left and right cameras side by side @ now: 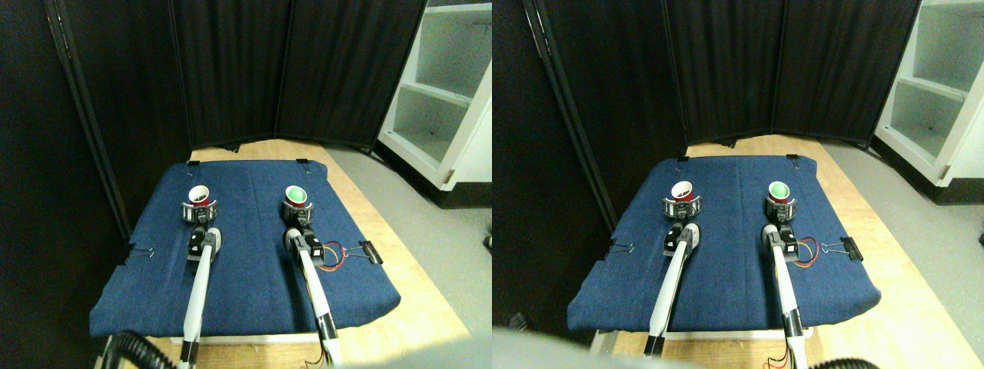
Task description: Pour (bimanual)
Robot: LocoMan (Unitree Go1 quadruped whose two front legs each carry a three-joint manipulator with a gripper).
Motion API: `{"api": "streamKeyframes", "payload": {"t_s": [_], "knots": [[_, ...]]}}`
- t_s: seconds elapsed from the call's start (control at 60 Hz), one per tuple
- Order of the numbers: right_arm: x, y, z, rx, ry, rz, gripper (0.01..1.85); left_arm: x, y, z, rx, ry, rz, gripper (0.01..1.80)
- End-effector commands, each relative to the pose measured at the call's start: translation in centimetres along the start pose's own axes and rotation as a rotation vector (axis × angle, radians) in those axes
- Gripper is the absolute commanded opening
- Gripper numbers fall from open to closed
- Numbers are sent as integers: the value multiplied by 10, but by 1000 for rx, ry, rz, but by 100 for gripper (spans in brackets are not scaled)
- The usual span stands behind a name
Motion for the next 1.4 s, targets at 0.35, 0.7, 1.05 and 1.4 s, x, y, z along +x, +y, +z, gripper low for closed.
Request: {"api": "streamKeyframes", "payload": {"t_s": [0.35,0.7,1.05,1.4], "knots": [[6,5,3,39,-10,19,77,2,-3,-4,8,-54,-35,45],[5,5,3,6,-76,96,33,0,-4,-4,16,-133,-50,33],[-4,18,5,-40,-69,124,33,-8,-19,-7,31,-51,-102,33],[-16,53,4,-211,-8,204,33,-25,-55,-16,37,54,-139,33]]}}
